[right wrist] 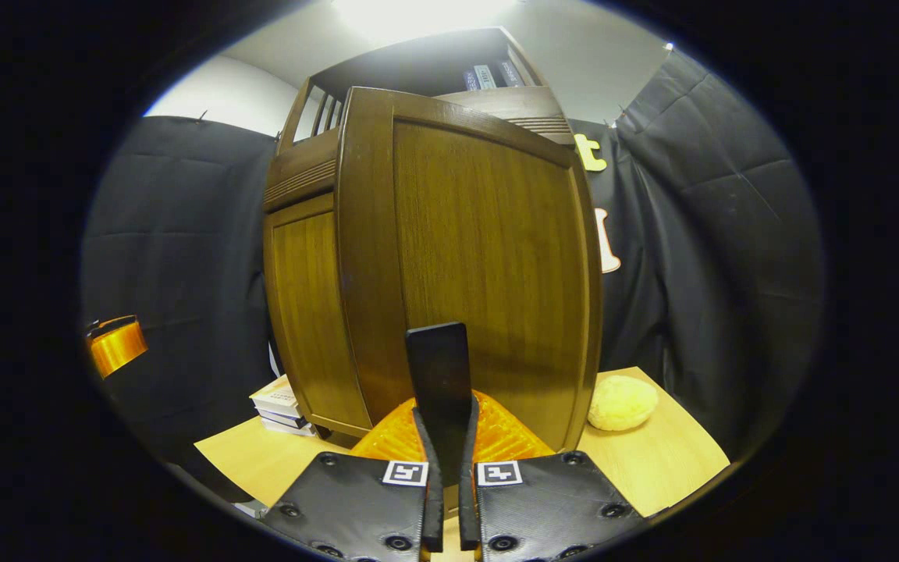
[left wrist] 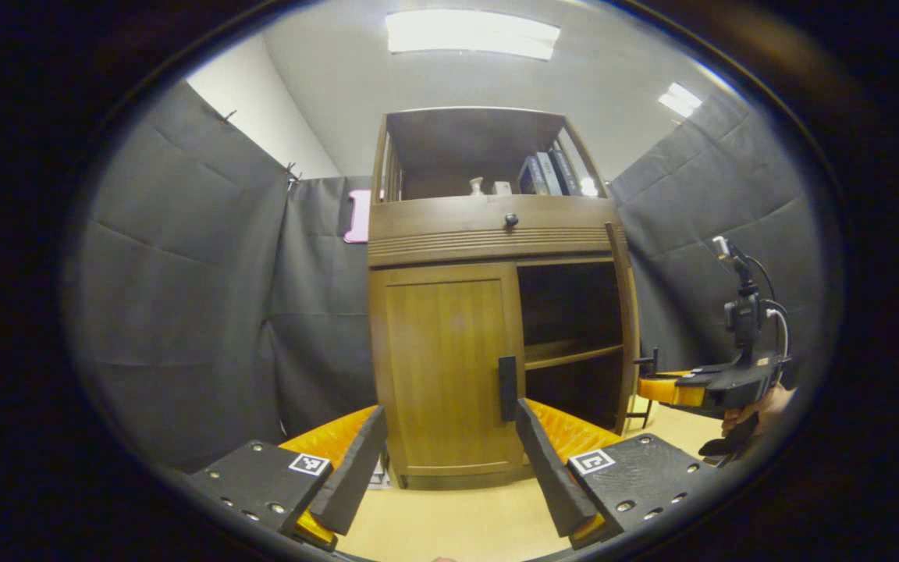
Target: Open the right door of the double-door shoe cabinet with the right hand, and open the left door with the left hand.
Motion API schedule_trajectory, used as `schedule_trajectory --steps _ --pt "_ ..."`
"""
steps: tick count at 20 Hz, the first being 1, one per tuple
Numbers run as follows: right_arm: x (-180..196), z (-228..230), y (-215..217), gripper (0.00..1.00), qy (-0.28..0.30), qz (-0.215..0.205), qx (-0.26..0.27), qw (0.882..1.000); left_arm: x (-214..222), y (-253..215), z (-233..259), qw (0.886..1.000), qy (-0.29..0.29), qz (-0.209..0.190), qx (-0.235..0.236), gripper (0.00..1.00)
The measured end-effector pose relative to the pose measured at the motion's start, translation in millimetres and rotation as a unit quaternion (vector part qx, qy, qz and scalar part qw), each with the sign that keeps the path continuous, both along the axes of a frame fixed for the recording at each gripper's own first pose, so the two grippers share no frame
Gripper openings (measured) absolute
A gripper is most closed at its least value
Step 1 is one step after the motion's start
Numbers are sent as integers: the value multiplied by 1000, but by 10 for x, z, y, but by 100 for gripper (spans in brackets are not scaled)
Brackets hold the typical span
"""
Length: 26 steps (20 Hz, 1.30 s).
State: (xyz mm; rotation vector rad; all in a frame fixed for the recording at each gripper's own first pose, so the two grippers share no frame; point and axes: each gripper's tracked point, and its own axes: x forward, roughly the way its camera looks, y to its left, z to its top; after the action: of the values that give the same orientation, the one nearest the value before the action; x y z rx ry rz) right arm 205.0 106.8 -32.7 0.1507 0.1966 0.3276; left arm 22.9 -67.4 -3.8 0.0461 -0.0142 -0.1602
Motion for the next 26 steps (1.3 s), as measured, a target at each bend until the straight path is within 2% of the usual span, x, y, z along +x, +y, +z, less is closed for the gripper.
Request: schedule_trajectory --steps 3,4,7,10,15,17,19,23,24,25,26 --pt "-72 -7 -151 9 -2 -4 4 1000 40 -182 4 1000 1 -15 -3 96" --pt "-94 -9 -202 6 -1 -6 4 1000 65 -235 1 1000 2 -19 -4 96" --pt "-132 -15 -340 9 -2 -11 4 1000 85 -427 10 1000 2 -31 -2 96" --pt "-191 9 -475 6 0 -9 10 1000 128 -572 -5 999 4 -40 -1 96" --pt "-234 -10 -706 9 2 -9 6 1000 88 -793 -90 999 12 -52 -4 96" --pt "-245 -21 -836 5 3 -16 3 1000 72 -892 -105 998 14 -55 -3 95" --pt "-266 -29 -985 8 4 -23 7 1000 68 -990 -102 998 14 -58 -2 96" --pt "-275 -43 -1290 8 5 -42 9 999 60 -1205 -123 998 15 -66 -2 96" --pt "-268 -41 -1360 5 7 -48 11 999 53 -1270 -116 998 16 -68 -2 96" --pt "-253 -45 -1441 8 9 -54 13 998 31 -1322 -113 997 17 -71 -1 96" --pt "-241 -50 -1530 5 10 -62 15 998 15 -1376 -118 997 18 -72 1 96"
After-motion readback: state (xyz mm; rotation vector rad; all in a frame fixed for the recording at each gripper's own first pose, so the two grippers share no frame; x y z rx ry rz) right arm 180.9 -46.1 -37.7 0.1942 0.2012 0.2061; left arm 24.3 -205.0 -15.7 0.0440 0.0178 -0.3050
